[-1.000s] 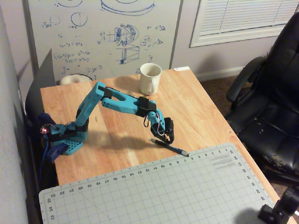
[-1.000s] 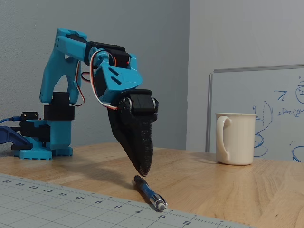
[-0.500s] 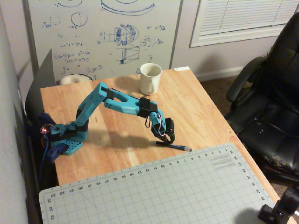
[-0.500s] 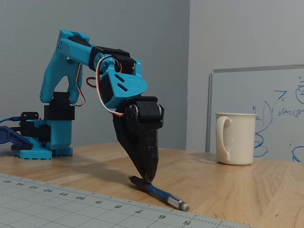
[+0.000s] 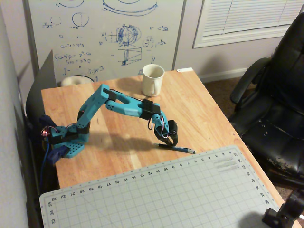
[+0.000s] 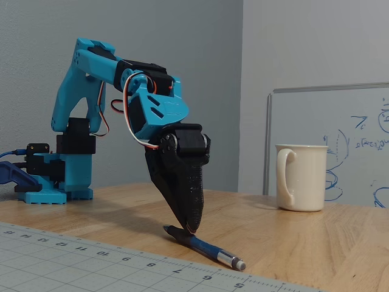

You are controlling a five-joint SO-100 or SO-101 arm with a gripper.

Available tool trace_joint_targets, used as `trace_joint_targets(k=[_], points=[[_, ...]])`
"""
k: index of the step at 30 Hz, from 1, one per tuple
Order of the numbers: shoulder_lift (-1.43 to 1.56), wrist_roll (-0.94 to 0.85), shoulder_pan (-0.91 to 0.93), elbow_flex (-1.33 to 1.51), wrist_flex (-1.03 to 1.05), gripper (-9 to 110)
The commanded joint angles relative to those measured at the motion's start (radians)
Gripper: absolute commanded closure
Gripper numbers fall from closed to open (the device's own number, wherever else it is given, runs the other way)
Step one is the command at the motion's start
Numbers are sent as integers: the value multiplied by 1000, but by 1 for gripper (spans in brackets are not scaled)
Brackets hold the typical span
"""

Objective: Touch the pen.

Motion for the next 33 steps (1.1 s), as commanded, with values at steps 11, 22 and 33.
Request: trace_joint_targets(k=[11, 22, 33], points=[[3, -9, 18, -94, -18, 101], [3, -9, 25, -94, -20, 101], [9, -9, 18, -94, -20, 101]])
